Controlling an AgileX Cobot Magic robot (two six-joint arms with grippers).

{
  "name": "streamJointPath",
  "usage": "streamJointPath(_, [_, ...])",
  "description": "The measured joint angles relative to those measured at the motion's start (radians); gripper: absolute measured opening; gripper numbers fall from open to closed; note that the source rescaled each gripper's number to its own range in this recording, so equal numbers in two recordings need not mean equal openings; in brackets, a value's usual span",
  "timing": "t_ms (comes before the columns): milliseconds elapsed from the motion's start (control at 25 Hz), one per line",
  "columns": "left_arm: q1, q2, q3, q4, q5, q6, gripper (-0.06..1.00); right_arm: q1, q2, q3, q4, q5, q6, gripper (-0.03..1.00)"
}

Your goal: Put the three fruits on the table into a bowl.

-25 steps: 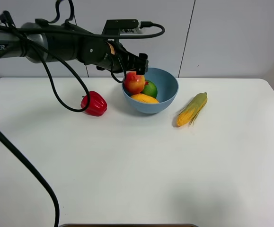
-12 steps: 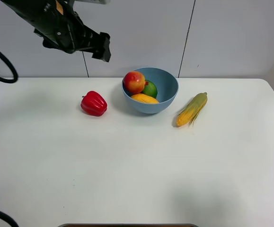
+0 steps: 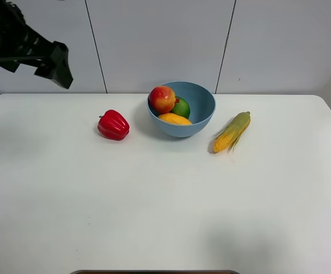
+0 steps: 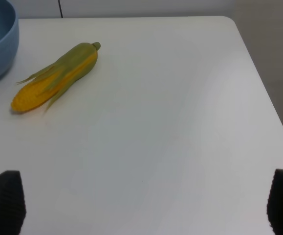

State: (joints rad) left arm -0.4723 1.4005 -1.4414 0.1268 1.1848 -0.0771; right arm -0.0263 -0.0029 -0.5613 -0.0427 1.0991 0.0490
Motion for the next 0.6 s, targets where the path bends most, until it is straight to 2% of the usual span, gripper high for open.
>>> streamJointPath(240, [0.022, -0.211, 0.171, 0.003, 0.028, -0.002, 0.97, 0.0, 0.0, 0.0, 0.0, 0.0, 0.0, 1.0])
streamJointPath(600, [0.024, -0.555, 0.355, 0.056, 0.03, -0.036, 0.97, 0.0, 0.0, 0.0, 0.0, 0.0, 0.0, 1.0])
